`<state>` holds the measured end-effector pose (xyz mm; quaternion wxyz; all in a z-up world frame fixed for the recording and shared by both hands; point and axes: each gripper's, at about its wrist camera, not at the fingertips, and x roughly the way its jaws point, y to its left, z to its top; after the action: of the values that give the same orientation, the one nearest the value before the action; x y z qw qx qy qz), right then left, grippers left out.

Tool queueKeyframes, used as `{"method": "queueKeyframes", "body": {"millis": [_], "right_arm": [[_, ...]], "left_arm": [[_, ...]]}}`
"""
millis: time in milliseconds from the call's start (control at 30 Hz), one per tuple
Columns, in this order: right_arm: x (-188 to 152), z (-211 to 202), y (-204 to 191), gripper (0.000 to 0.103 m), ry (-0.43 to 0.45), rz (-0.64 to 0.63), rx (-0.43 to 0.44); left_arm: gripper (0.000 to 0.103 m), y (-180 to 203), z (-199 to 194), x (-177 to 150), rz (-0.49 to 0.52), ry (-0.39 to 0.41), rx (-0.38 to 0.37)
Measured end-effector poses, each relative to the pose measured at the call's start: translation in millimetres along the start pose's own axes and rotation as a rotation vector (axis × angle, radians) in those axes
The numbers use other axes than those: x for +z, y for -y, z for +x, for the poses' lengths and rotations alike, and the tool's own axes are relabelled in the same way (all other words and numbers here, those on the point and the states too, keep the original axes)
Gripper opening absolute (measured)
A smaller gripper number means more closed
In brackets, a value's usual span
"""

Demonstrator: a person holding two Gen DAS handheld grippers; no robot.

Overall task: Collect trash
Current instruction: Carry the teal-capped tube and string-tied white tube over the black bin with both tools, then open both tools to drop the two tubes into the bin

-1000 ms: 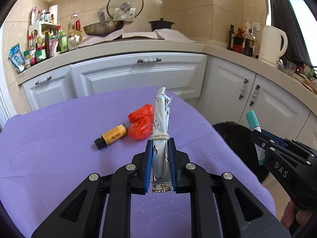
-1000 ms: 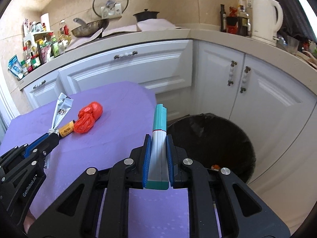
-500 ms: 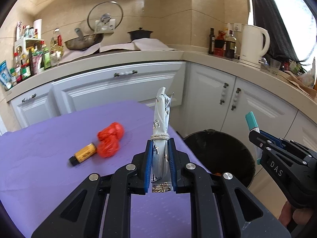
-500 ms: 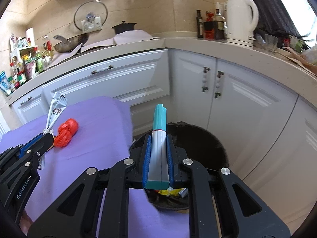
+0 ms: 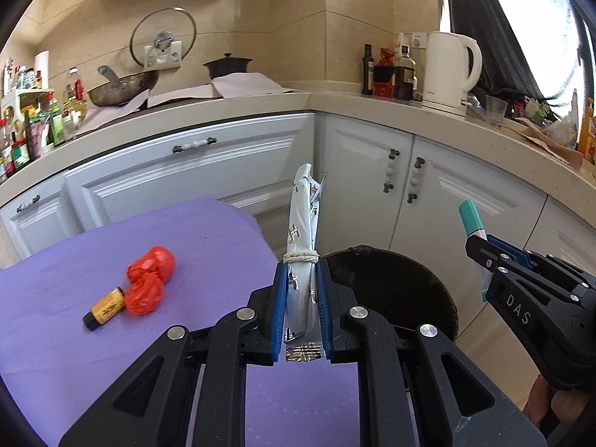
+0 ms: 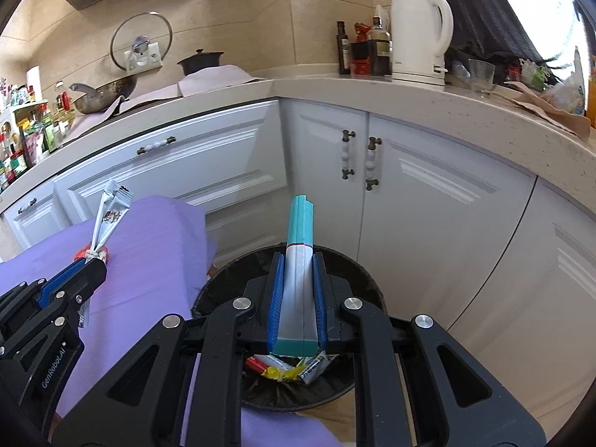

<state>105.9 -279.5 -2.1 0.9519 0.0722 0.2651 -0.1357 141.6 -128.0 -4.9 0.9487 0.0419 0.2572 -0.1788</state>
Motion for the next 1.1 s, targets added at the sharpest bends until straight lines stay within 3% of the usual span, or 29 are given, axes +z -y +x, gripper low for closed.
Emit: {"method": "queueKeyframes", "body": {"millis": [1000, 1033, 1100], "right_arm": [[-3.6, 48.9, 17.5, 0.017, -0.046, 0.032, -0.013], [-3.9, 50.3, 18.8, 0.018, -0.044, 0.037, -0.016], [-4.4, 51.7, 20.8, 0.036, -0.044, 0.050, -0.017]], "left_arm": [[0.017, 28.8, 58.2, -1.1, 0.051, -0.071, 0.000], [0.018, 29.7, 59.6, -1.4, 0.055, -0.075, -0.003], [0.021, 30.9, 62.5, -2.4, 0.066, -0.083, 0.003]]}}
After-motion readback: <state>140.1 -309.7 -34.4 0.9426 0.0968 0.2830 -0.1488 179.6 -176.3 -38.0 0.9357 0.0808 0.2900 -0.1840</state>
